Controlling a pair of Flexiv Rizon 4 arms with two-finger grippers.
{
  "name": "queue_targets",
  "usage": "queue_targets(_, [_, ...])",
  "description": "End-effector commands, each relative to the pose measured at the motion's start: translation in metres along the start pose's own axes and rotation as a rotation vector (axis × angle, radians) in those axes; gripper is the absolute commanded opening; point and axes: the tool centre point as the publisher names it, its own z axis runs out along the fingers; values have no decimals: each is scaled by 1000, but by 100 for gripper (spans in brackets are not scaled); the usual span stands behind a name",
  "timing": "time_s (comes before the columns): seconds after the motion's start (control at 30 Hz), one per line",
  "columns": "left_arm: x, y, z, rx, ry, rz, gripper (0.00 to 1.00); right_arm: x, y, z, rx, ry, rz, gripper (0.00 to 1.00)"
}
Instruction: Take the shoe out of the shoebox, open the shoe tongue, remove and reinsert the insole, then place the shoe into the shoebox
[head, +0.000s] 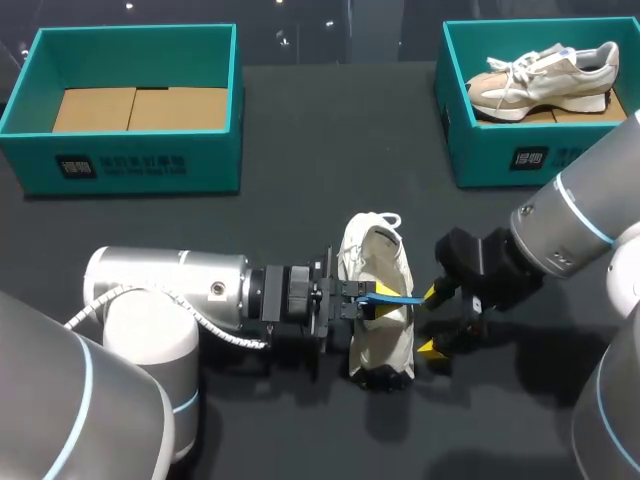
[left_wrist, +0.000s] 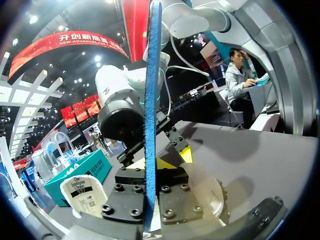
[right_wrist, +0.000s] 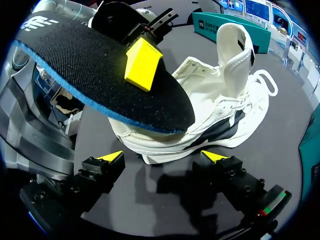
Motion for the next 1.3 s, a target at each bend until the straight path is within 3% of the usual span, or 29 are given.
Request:
queue_targets(0.03, [-2,9,-2,0,7,-4,0,1,0,0,1,-3,0,100])
queue_targets(0.67, [-1,50,-5,-92,-19,-37,0,1,0,0,1,-3,0,100])
queue_targets(0.77, [0,47,-6,-94,-19,-44,0,1,0,0,1,-3,0,100])
queue_targets(0.8, [0,46,-6,-94,-18,-44,5,1,0,0,1,-3,0,100])
queue_targets(0.83, [0,43,-7,-94,-18,-45,23,1,0,0,1,-3,0,100])
queue_targets(0.97, [-2,33,-7,-82,-23,-33,33,1,0,0,1,-3,0,100])
queue_targets(1.3, [-5,5,-3,-72,-25,-7,31,1,0,0,1,-3,0,100])
